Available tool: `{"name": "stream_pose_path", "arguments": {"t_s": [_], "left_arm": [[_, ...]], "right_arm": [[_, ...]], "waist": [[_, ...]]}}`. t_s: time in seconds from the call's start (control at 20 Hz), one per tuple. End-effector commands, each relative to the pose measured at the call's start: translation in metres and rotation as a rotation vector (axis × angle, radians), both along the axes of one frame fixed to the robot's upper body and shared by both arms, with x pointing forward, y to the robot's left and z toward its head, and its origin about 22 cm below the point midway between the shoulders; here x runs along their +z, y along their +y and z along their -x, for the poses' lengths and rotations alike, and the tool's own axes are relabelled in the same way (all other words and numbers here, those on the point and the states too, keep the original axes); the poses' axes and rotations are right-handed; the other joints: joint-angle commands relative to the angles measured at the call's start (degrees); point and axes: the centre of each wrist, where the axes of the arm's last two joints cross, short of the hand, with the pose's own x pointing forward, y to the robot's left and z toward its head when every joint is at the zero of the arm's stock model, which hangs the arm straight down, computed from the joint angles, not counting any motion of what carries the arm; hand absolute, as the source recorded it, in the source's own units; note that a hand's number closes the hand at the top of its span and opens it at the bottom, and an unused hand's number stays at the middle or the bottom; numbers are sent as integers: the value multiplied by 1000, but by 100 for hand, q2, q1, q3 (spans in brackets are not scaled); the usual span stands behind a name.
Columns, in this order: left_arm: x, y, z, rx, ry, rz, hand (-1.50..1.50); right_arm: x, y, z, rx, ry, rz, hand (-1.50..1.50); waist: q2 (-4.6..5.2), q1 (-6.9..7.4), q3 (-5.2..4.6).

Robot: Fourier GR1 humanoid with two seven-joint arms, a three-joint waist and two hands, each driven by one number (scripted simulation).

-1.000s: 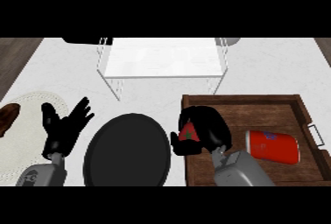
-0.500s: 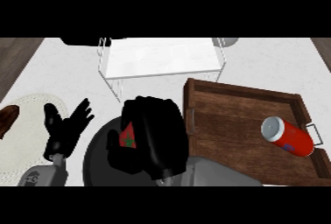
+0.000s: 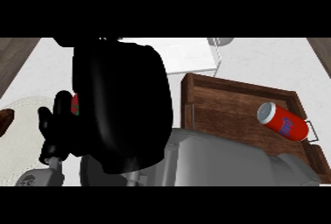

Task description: Pick the tomato from the tray and place it in the tiered shelf

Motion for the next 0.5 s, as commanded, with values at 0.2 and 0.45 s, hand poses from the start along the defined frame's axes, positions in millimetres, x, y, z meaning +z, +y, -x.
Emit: {"name": "stream_pose_path", "arguments": {"t_s": [0.2, 0.45], "left_arm": [[1, 5, 4, 11, 27, 7, 0], [3, -6, 0, 30, 13, -3, 0]], "right_arm": [[74, 11, -26, -200, 85, -90, 150], [96, 1, -62, -216, 83, -85, 150]], "waist": [[44, -49, -11], [67, -96, -6]]}}
